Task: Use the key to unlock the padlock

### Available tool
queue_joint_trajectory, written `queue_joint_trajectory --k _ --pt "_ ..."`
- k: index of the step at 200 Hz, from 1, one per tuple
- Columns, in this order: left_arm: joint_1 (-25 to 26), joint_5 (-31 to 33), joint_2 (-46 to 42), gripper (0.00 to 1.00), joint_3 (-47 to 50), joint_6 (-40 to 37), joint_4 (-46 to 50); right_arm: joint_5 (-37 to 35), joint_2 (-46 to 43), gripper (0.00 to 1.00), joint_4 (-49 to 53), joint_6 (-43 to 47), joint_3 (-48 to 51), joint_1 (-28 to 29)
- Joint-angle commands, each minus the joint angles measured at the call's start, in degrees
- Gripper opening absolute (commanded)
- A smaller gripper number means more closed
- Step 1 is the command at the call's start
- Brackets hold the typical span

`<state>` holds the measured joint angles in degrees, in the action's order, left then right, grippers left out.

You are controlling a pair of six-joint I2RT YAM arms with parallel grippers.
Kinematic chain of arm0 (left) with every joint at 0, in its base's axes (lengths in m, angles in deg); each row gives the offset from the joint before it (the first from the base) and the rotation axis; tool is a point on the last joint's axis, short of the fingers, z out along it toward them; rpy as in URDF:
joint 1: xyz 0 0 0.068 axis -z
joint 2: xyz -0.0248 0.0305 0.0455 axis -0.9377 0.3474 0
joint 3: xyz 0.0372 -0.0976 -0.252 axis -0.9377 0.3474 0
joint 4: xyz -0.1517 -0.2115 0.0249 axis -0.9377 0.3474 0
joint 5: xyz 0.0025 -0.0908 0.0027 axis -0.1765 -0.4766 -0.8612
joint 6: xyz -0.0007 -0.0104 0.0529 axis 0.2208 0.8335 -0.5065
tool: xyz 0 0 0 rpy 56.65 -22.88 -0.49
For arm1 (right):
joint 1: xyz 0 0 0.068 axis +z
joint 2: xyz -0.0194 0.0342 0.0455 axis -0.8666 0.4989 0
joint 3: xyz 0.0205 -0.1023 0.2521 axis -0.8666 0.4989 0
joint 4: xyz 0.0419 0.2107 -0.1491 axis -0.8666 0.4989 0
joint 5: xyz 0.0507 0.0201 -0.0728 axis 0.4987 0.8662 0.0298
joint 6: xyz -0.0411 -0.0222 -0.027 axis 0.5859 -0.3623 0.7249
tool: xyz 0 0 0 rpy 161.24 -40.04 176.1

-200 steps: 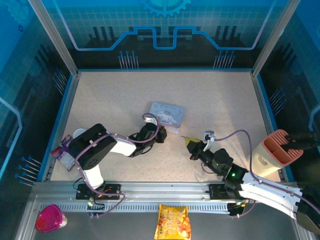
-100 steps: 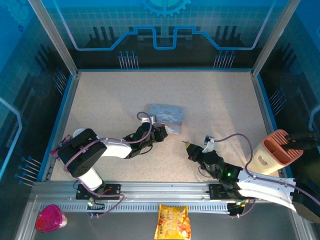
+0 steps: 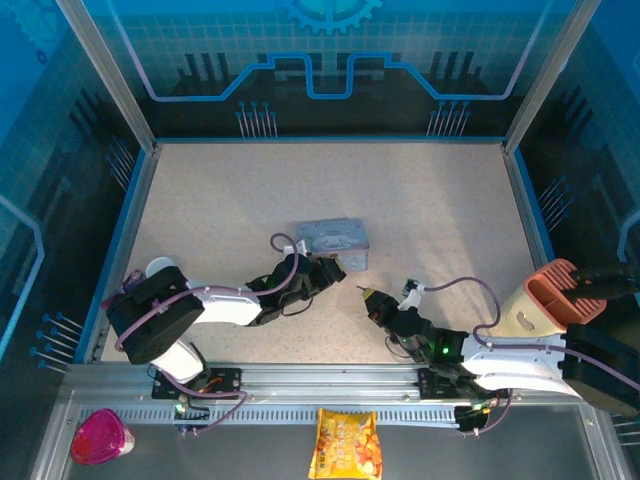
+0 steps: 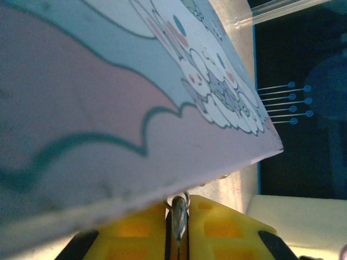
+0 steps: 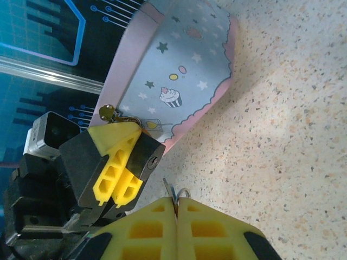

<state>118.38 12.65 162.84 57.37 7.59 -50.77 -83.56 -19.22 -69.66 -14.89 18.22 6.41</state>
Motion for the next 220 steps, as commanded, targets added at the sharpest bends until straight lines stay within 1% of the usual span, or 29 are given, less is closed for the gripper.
queue_joint_trajectory --k 1,20,47,110,139,195,220 --pt "1.5 2.5 -1.5 0.00 1.2 5.6 -7.3 -4.9 1.4 0.00 -4.9 -5.2 -1.5 1.4" --pt "2.5 3.7 -0.6 0.00 1.8 7.5 -10.1 -5.4 1.5 0.00 -6.2 -5.7 -1.5 1.7" --pt "3.6 5.4 1.3 0.00 3.1 10.0 -16.8 -5.9 0.1 0.00 -3.1 -7.9 -2.1 1.8" --pt "5.2 6.8 4.4 0.00 3.5 13.5 -24.8 -6.4 -1.2 0.00 -1.2 -9.6 -2.6 1.8" --pt "5.5 6.9 5.5 0.00 3.5 14.5 -27.1 -6.8 -0.8 0.00 -2.5 -10.4 -1.9 1.8" --pt "6.0 7.1 5.9 0.00 3.0 15.0 -27.9 -7.0 -0.7 0.00 -2.1 -11.6 -2.1 1.6" --pt "6.3 7.5 5.6 0.00 3.1 14.8 -28.3 -7.2 -0.1 0.00 -3.7 -11.6 -2.2 1.5"
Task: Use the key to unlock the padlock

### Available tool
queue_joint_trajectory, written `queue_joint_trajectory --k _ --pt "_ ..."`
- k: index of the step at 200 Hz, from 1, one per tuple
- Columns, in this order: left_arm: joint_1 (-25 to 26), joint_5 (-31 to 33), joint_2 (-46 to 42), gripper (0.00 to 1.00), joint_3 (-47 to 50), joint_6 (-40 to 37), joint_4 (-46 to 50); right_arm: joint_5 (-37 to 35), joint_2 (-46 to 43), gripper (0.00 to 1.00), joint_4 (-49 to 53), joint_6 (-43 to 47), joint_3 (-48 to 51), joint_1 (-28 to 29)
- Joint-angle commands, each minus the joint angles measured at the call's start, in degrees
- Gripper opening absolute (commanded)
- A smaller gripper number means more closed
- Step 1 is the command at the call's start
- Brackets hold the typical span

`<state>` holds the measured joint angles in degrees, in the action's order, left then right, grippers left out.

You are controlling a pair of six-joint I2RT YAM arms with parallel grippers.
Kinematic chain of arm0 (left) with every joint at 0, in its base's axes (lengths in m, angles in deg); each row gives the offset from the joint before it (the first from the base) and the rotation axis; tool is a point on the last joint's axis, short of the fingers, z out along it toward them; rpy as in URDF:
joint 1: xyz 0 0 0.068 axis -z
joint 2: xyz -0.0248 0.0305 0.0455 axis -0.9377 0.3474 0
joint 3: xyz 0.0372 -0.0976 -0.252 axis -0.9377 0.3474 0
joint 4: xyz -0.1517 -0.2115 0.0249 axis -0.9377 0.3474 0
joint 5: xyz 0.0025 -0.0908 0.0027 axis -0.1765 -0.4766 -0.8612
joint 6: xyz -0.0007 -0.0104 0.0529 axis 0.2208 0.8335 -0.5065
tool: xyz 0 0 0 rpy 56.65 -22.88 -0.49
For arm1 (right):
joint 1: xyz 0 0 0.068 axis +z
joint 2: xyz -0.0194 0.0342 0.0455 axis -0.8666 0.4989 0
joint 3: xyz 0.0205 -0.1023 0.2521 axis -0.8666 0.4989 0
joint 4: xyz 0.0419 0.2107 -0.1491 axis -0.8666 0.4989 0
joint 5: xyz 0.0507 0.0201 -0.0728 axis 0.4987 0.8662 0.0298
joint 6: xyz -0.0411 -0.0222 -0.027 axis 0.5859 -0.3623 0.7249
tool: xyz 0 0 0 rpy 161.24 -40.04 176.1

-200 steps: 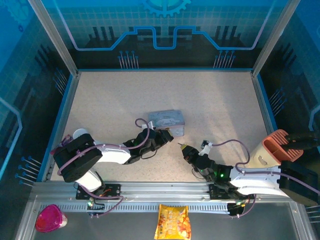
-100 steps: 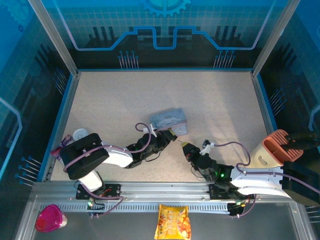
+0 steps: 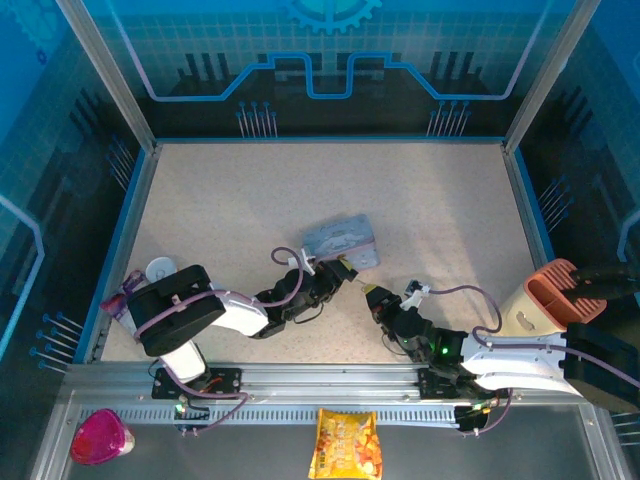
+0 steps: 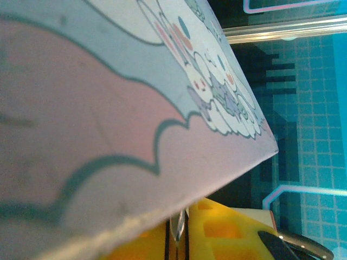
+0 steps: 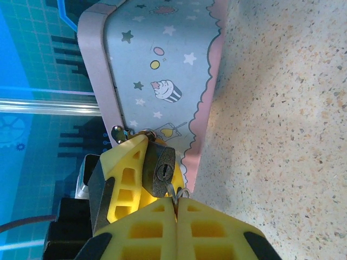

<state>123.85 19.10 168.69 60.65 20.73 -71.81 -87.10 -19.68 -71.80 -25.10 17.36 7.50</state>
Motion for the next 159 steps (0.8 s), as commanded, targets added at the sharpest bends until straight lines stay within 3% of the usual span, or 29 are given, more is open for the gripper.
queue_joint_trajectory --k 1,159 --pt "0.8 1.1 -0.3 0.00 -0.2 1.7 -7.3 -3.7 0.4 0.00 -1.6 -1.3 -1.4 0.4" --pt "2.3 2.9 -1.2 0.00 0.2 1.7 -9.0 -3.6 2.3 0.00 -4.0 -2.1 -1.8 -0.4"
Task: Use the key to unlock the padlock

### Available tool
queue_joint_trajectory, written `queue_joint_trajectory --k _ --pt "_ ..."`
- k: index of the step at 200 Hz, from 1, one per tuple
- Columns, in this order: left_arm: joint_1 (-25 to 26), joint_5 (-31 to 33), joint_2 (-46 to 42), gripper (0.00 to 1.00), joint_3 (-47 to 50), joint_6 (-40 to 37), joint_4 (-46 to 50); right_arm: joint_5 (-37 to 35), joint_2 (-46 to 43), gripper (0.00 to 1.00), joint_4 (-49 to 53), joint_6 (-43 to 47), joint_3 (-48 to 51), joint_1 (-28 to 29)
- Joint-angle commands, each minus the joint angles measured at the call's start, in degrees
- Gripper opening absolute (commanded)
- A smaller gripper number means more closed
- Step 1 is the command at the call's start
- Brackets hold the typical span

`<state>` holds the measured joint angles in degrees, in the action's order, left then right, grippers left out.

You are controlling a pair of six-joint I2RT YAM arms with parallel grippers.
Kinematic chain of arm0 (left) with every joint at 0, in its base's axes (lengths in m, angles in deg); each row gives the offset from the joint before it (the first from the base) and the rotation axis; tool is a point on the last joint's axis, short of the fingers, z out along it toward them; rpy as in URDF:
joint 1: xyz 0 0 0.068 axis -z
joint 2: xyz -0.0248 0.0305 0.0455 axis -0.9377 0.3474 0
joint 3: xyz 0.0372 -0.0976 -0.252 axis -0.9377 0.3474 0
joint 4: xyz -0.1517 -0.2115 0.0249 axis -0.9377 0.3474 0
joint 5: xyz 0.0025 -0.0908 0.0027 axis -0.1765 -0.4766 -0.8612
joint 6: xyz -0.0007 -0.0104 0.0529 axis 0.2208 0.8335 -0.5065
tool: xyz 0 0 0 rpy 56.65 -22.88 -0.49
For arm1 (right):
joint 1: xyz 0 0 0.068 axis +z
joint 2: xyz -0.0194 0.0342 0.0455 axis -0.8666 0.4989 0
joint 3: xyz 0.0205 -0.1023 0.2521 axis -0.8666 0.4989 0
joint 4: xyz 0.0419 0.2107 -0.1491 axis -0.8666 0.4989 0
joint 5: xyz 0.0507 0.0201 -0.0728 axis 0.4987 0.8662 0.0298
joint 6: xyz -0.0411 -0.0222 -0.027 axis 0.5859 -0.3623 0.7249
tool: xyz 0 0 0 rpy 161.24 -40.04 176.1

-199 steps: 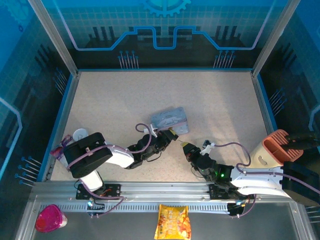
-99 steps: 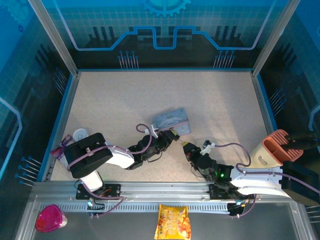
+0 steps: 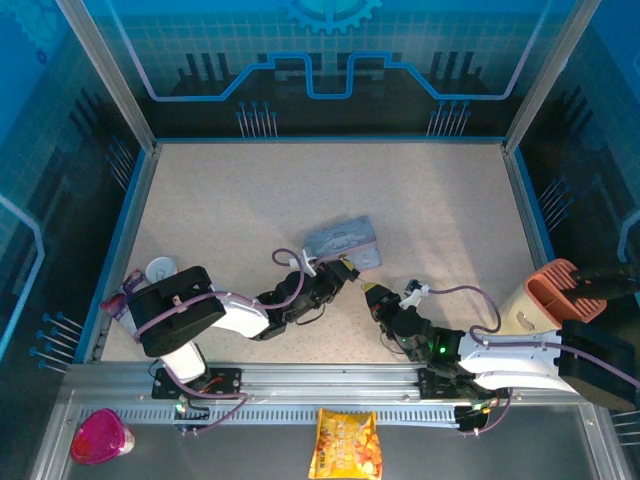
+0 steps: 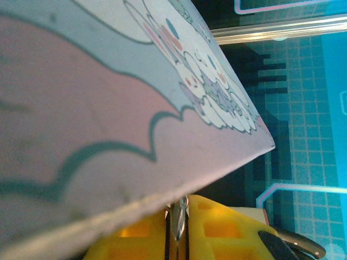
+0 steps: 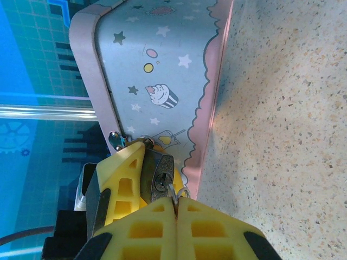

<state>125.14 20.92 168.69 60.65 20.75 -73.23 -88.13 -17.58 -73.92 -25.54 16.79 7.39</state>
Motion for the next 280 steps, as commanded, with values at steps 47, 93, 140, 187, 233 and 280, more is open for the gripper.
queue_joint_trajectory --k 47,93,140,187,233,280 --pt "1.1 0.8 -0.6 0.00 0.0 1.4 -10.0 -0.4 1.0 0.00 -1.5 -3.4 -1.3 -1.6" --pt "1.6 0.5 -0.9 0.00 -0.4 1.5 -10.9 4.1 0.3 0.00 -2.8 -3.6 -0.5 -5.0" --pt "2.0 0.5 -1.0 0.00 -0.9 1.5 -11.0 8.6 0.9 0.00 -3.3 -4.0 -1.6 -6.8" --pt "2.2 0.3 -1.3 0.00 -1.6 1.4 -10.6 10.4 5.7 0.00 -9.7 -2.7 -1.9 -6.8" --pt "2.2 0.0 -1.4 0.00 -2.0 1.1 -9.6 10.8 4.6 0.00 -7.4 -1.3 -3.0 -7.0" --pt "2.2 -0.7 -1.2 0.00 -2.6 1.3 -9.4 14.4 7.2 0.00 -10.6 -0.7 -3.7 -8.2"
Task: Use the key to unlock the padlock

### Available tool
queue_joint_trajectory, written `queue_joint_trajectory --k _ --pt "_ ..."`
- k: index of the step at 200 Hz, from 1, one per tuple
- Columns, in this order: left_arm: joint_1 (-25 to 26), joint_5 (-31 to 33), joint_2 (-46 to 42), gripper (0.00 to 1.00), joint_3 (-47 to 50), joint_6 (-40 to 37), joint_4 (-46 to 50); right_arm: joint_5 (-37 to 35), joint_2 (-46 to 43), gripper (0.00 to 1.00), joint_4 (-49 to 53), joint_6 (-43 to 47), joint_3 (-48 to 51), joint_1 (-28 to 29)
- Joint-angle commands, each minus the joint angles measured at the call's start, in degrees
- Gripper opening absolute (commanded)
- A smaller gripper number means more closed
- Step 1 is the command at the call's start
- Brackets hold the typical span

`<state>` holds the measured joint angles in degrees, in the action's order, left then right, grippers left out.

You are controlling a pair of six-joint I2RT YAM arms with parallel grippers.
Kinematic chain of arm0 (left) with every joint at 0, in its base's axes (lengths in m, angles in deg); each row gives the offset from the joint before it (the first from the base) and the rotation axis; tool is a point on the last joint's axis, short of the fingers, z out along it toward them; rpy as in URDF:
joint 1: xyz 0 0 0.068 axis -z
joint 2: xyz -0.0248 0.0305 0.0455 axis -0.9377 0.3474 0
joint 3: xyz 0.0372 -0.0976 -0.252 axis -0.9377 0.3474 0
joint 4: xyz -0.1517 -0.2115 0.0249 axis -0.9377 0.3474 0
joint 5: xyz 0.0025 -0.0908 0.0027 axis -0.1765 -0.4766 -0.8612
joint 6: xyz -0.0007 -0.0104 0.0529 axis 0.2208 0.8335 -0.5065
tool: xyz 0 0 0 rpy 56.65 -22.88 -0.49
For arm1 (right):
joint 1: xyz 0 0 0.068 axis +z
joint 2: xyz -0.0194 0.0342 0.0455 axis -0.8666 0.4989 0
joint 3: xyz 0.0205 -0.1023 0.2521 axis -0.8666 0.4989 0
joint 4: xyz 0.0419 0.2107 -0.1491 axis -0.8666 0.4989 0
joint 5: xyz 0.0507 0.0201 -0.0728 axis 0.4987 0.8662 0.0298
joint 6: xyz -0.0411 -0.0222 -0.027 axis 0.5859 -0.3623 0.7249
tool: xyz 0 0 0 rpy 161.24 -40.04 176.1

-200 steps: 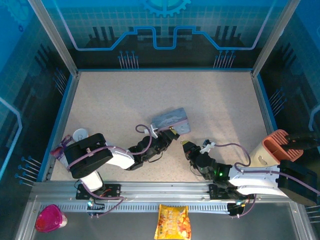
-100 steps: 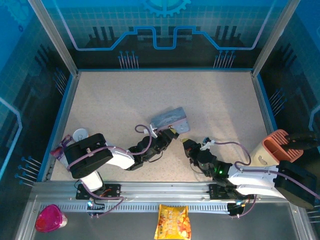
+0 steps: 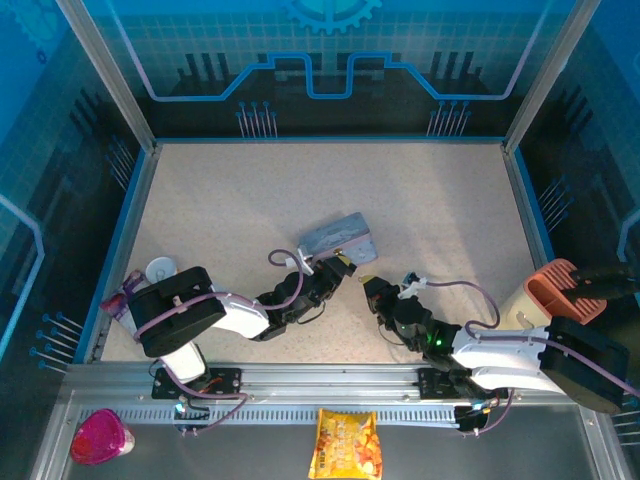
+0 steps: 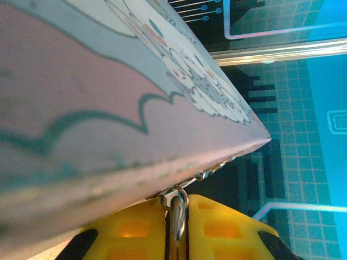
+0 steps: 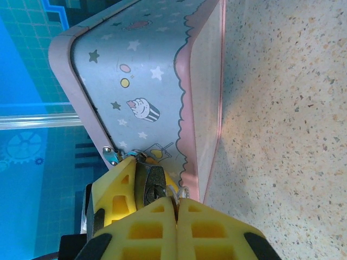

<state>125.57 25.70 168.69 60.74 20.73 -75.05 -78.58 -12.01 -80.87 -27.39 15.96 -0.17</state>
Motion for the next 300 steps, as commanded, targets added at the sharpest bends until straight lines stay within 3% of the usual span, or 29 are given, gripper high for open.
queue_joint_trajectory --k 1,61,94,129,236,300 --pt "1.8 -5.4 -1.2 0.00 -2.6 1.3 -7.5 5.0 1.7 0.00 -3.7 1.1 -2.9 -0.7" --pt "2.4 -7.2 -0.8 0.00 -4.2 1.0 -7.1 8.1 3.1 0.00 -4.0 2.7 -2.8 -4.1" --pt "2.6 -8.6 -0.3 0.00 -5.0 1.5 -7.4 14.1 4.1 0.00 -6.0 2.3 -2.8 -8.5" --pt "2.7 -9.1 0.2 0.00 -5.6 1.3 -8.6 16.9 5.4 0.00 -8.2 2.1 -3.8 -9.0" --pt "2.6 -6.7 -1.3 0.00 -5.9 -0.3 -7.8 12.6 9.7 0.00 -11.7 -0.4 -2.7 -1.2" --pt "2.5 -6.4 -1.7 0.00 -5.5 -0.4 -8.1 12.4 9.0 0.00 -11.6 0.0 -2.6 -0.2"
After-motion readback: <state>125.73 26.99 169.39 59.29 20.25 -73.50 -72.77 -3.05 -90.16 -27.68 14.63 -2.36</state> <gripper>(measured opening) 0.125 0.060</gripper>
